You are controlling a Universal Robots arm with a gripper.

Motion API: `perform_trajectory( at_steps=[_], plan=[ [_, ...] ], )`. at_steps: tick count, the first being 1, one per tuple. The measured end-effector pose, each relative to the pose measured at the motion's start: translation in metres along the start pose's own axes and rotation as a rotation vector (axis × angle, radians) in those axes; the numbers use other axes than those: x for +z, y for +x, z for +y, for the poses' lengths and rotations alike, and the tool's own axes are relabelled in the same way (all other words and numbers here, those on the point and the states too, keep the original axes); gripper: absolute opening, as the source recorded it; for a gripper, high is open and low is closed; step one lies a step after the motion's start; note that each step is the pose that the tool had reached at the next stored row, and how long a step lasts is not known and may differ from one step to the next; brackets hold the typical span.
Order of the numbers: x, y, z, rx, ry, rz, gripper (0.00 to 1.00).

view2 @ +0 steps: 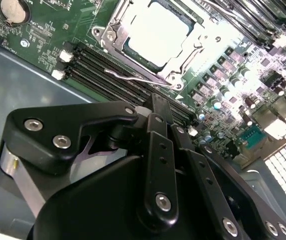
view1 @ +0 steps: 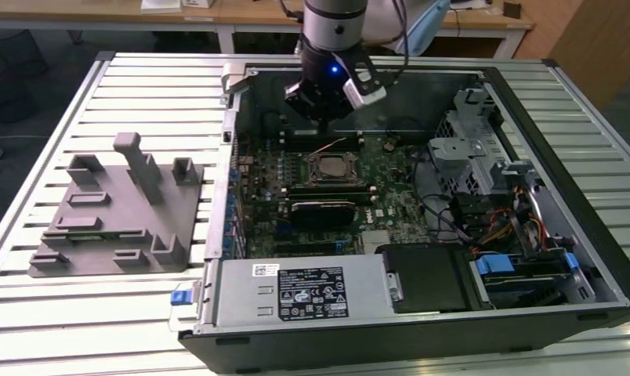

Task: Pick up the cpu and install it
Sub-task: 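Install the first cpu locking lever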

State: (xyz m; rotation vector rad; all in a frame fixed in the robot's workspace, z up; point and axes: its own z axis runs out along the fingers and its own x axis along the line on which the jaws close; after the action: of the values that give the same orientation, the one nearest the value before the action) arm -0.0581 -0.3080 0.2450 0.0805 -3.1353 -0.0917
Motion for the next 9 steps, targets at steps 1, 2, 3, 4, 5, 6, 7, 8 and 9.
perform_trajectory(
  at_steps=[1, 2, 3, 4, 5, 6, 7, 8, 9],
  plan=[
    [0.0007, -0.0006, -0.0001, 0.0, 0.0007, 0.0, 0.11],
    [0.0014, -0.001, -0.0001, 0.0, 0.0029, 0.0002, 0.11],
    [0.0021, -0.0012, -0.0002, 0.0, 0.0051, 0.0003, 0.11],
    [0.0027, -0.0015, -0.0003, 0.001, 0.0064, 0.0003, 0.11],
    [0.0035, -0.0017, -0.0005, 0.002, 0.0068, 0.0003, 0.11],
    [0.0042, -0.0019, -0.0008, 0.002, 0.0069, 0.0003, 0.11],
    [0.005, -0.0022, -0.0008, 0.002, 0.0069, 0.0002, 0.11],
    [0.0059, -0.0024, -0.0009, 0.002, 0.0069, 0.0002, 0.11],
    [0.0069, -0.0027, -0.001, 0.002, 0.007, 0.0002, 0.11]
  ],
)
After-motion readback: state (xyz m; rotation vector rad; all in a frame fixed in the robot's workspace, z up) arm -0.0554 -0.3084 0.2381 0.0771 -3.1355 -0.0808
